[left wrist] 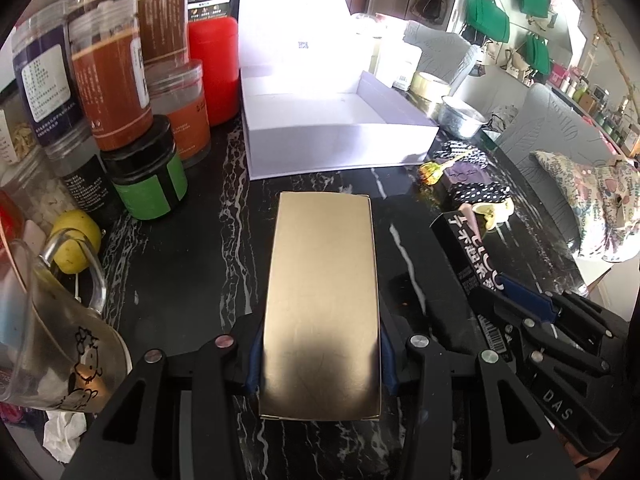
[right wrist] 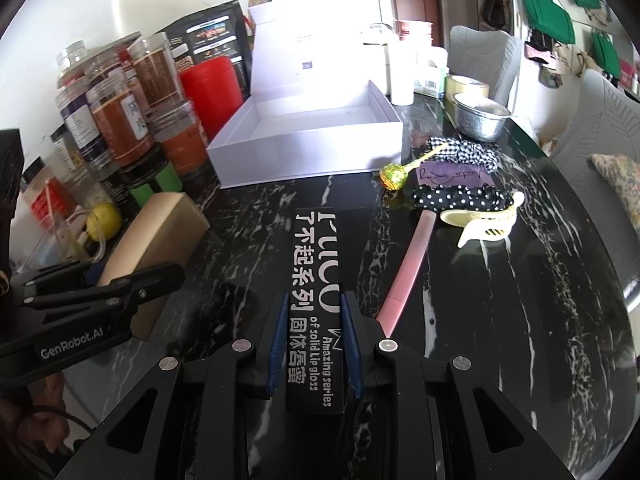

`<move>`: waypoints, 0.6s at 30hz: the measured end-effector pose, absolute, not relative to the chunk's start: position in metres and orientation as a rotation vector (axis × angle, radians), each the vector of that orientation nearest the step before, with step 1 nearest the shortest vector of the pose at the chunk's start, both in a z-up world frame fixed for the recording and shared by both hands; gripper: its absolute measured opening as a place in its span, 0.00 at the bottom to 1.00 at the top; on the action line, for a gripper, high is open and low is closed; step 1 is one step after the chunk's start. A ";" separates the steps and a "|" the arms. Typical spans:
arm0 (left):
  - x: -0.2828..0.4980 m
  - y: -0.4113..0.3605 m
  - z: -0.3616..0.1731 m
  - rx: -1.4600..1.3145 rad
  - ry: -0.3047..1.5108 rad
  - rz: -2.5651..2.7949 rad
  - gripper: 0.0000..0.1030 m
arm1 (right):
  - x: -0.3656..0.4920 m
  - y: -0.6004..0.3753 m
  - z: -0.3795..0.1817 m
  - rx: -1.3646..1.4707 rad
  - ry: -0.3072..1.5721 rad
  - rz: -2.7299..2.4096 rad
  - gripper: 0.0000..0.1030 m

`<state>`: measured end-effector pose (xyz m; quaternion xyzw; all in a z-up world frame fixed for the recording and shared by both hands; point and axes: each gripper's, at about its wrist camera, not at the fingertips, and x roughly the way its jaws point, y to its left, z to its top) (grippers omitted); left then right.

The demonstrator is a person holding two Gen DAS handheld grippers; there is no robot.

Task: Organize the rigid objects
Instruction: 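Carry the gold box and black box into the open white box with both tools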

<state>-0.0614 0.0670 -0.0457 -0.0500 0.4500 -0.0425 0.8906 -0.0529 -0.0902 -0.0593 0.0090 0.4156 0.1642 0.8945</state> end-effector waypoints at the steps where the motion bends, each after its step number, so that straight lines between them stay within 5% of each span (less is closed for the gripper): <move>1: -0.062 0.065 -0.043 -0.100 0.931 -0.090 0.43 | -0.055 -0.090 -0.057 0.018 0.859 0.346 0.25; 18: -0.033 0.048 -0.009 -0.067 0.876 -0.159 0.43 | -0.054 -0.098 -0.015 0.015 0.803 0.383 0.25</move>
